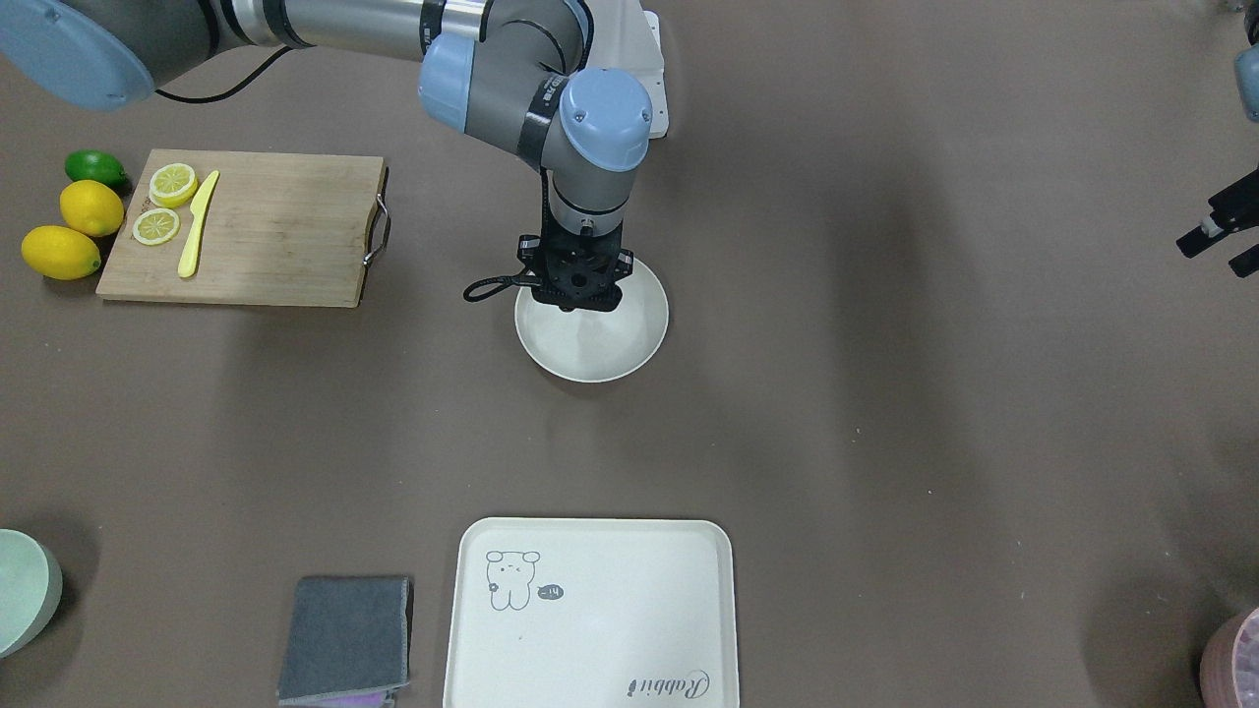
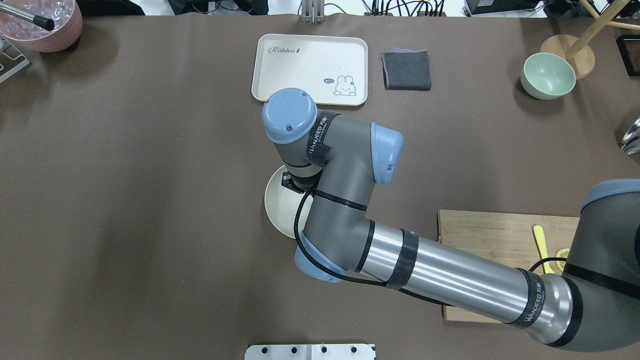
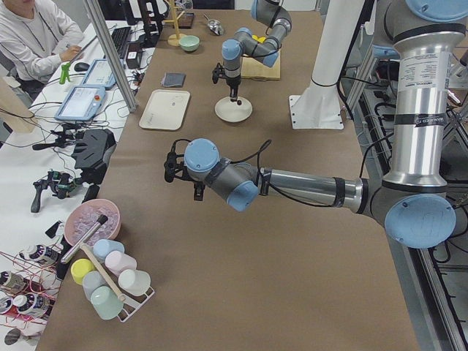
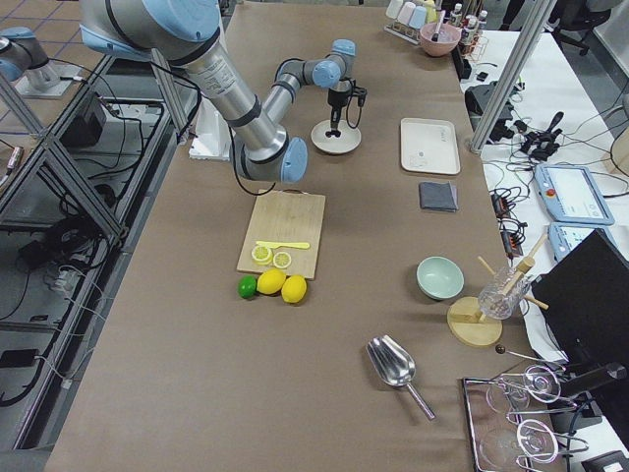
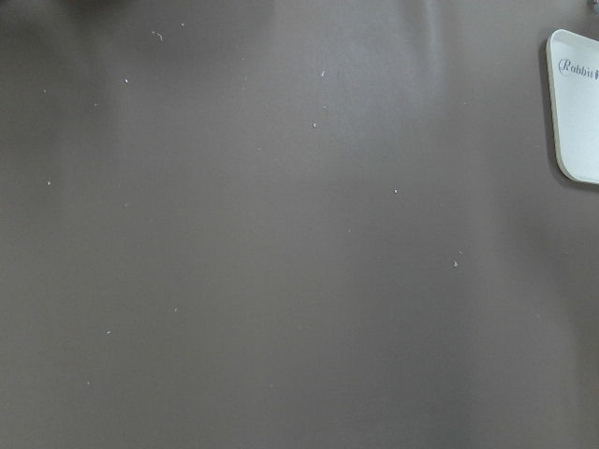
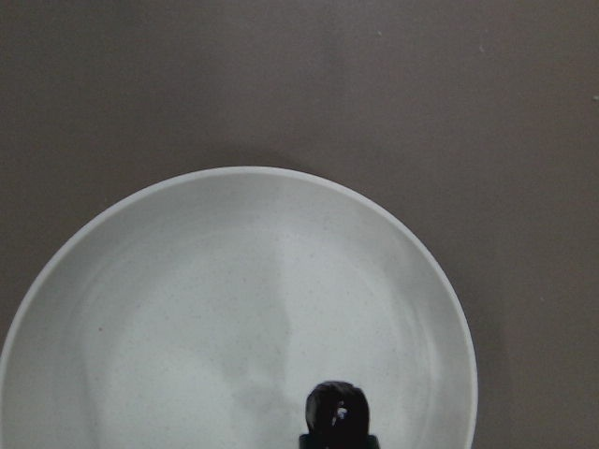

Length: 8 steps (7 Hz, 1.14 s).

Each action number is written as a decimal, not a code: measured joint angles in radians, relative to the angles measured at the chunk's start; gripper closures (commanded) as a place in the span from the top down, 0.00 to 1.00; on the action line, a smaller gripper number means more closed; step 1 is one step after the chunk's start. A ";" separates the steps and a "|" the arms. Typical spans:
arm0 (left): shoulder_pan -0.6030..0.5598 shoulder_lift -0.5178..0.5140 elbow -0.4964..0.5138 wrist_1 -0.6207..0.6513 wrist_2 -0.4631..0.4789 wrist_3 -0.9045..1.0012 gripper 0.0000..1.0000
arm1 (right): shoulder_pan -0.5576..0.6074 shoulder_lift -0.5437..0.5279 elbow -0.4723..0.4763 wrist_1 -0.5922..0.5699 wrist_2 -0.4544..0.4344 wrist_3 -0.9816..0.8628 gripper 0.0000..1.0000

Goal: Place red cherry on plate
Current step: 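Lower the cherries onto the plate and open the right gripper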

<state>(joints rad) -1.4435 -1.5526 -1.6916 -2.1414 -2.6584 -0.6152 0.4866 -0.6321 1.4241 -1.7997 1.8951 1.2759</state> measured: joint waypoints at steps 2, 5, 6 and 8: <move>0.000 0.001 -0.001 -0.001 0.000 0.000 0.98 | 0.000 0.001 -0.022 0.038 0.001 0.019 1.00; 0.000 0.005 -0.003 -0.002 0.000 0.000 0.98 | 0.000 0.004 -0.020 0.052 0.010 0.026 1.00; 0.000 0.010 -0.004 -0.002 0.000 0.000 0.98 | 0.005 -0.003 0.004 0.048 0.019 0.024 1.00; 0.002 0.013 -0.005 -0.002 0.000 0.000 0.98 | 0.043 -0.092 0.152 0.035 0.075 0.012 1.00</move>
<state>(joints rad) -1.4416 -1.5392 -1.6965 -2.1430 -2.6584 -0.6151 0.5300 -0.7237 1.5761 -1.7643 1.9696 1.2879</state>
